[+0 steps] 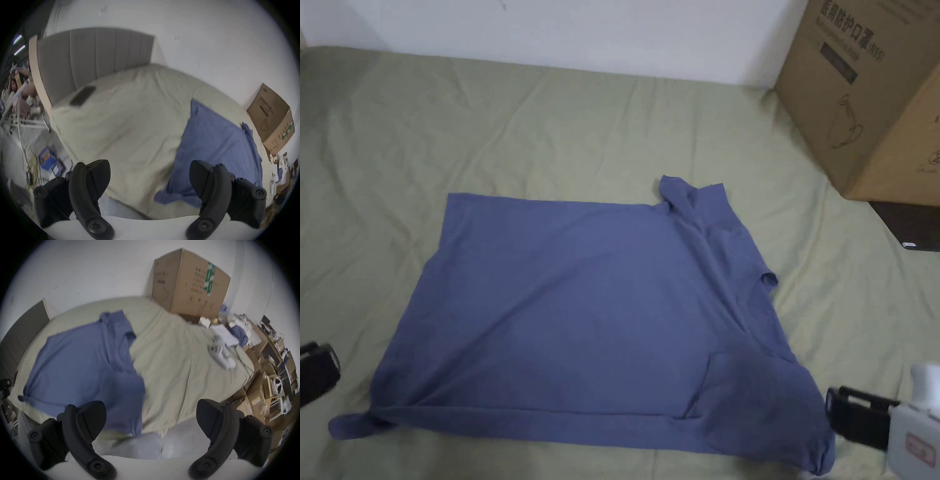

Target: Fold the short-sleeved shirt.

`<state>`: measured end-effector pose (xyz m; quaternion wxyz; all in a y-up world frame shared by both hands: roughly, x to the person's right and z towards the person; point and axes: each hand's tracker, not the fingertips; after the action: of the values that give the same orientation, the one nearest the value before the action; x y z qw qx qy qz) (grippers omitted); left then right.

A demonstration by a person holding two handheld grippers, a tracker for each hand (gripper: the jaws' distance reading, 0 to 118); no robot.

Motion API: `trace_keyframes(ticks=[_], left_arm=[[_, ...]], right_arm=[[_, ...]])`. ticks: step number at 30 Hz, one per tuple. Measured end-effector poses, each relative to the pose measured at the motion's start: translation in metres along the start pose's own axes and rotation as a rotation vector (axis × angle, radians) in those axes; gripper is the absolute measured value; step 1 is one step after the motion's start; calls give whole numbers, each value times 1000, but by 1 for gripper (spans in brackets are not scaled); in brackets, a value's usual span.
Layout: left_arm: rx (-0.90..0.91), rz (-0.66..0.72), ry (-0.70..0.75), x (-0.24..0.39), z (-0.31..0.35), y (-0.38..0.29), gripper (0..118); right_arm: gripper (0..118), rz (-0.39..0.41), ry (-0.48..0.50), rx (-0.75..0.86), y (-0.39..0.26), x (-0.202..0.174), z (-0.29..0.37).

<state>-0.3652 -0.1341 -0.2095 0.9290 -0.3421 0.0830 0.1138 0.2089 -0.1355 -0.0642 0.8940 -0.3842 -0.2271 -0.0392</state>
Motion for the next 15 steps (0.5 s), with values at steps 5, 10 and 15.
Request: trace_keyframes(ticks=[5, 10, 15], left_arm=[[189, -178, -63, 46, 22, 30, 101], [364, -265, -127, 95, 34, 33, 101], [388, -322, -200, 127, 35, 32, 93]], right_arm=[[115, -62, 88, 239, 52, -24, 38], [117, -57, 146, 410, 77, -59, 60], [117, -35, 182, 475, 87, -89, 64]])
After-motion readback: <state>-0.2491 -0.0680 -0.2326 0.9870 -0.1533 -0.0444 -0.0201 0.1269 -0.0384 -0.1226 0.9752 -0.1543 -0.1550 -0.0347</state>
